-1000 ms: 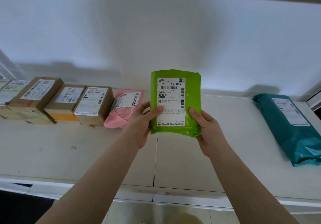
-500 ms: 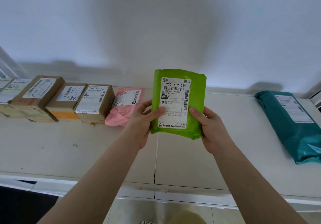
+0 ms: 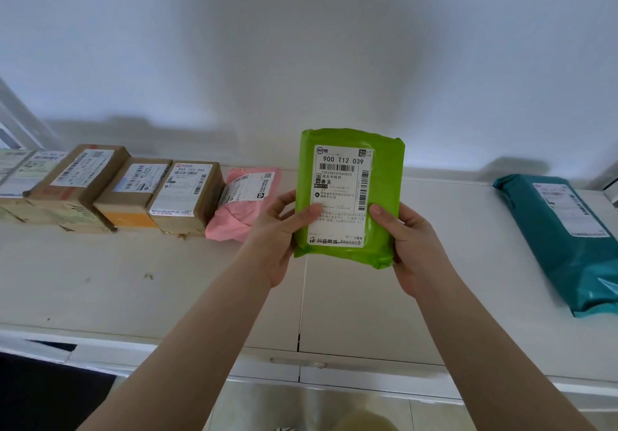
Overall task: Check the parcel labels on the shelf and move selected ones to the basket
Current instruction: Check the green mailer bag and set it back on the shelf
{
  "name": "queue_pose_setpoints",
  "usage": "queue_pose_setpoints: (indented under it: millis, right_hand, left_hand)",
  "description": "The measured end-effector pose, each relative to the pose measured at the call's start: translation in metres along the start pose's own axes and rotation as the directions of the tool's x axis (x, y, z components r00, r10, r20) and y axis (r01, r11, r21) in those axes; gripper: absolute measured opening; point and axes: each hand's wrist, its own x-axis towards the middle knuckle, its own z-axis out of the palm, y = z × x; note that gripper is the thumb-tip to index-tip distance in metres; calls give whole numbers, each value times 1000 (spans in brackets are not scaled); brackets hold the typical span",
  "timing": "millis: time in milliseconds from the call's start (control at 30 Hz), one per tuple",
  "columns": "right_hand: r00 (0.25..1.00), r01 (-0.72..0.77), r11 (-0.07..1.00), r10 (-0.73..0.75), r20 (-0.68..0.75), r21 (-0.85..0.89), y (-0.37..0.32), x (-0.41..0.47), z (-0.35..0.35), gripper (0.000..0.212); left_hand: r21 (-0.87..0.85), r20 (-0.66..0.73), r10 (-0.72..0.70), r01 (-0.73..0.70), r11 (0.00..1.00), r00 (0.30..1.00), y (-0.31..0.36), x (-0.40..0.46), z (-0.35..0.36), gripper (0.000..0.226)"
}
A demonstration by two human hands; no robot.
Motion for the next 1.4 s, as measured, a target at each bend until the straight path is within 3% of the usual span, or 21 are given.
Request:
queue_pose_setpoints:
  millis: [367,533,667,800,967,1200,1300,1400]
  right_hand:
    - [997,-64,997,66,-31,51,2,0,3,42]
    - [981,-166,983,173,-84,85,13,12,7,25]
    - [970,-204,977,209,-120,57,22,26,15,10]
    - [963,-214,977,211,-170,2,37,43,25,6]
    - [945,-232,973,222,-241,-16,50,55,34,14]
    - [934,-230,969,195,-300,-86,60,67,38,23]
    - [923,-237,959,172,-343,-156,67,72,36,37]
    - [922,-235,947,146,-360,-218,69,74,32,39]
  left_hand:
    - [20,-41,-11,12,1000,999,-4,0,2,67]
    - [-39,-34,-65,64,997,997,-13,3,-2,29]
    - [-112,-85,-70,61,992,994,-23,10,-10,63]
    - [-129,-221,-152,126,984,963,-32,21,-15,48]
    - [-203,-355,-183,116,972,917,-49,41,-18,35]
    - [-90,-499,-127,94,991,857,-66,50,-10,23]
    - [-15,-527,-85,90,996,846,-72,55,-13,16]
    - [63,-562,-49,101,993,826,-76,58,-18,21]
